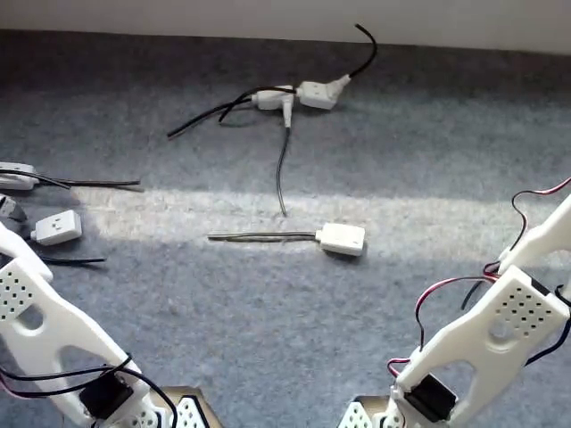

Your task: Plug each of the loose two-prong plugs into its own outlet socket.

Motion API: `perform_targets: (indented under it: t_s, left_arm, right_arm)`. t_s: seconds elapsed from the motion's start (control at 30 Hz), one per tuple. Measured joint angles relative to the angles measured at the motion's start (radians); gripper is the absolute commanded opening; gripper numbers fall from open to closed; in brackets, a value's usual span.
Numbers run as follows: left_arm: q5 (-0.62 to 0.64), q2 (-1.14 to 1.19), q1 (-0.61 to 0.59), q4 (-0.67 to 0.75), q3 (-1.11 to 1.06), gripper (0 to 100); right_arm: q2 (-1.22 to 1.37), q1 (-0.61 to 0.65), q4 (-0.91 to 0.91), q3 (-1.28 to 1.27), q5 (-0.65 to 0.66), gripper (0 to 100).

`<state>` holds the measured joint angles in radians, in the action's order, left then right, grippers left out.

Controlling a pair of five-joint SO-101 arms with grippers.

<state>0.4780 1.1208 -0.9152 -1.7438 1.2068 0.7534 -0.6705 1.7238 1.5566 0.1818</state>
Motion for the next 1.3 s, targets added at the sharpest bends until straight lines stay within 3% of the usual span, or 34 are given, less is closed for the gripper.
perform_targets:
  t_s: [0.2, 0.37, 0.97, 1.17, 1.3]
  left_arm:
    - [0.002, 0.002, -0.055, 0.003, 0.0, 22]
    - [0.002, 0.002, -0.075, 0.095, -0.003, 22]
    - [0.1, 0.058, -0.023, 0.193, 0.0, 22]
    - [0.1, 0.12, -0.021, 0.198, 0.012, 2]
    - [0.101, 0.114, -0.012, 0.203, 0.044, 1]
  right_arm:
    - [0.0, 0.0, 0.0, 0.0, 0.0, 19.5]
    - [0.0, 0.0, 0.0, -0.002, 0.0, 19.5]
    - [0.0, -0.044, 0.0, -0.002, 0.0, 19.5]
    - [0.0, -0.046, 0.0, -0.002, 0.0, 19.5]
    - [0.0, -0.049, 0.0, -0.002, 0.0, 19.5]
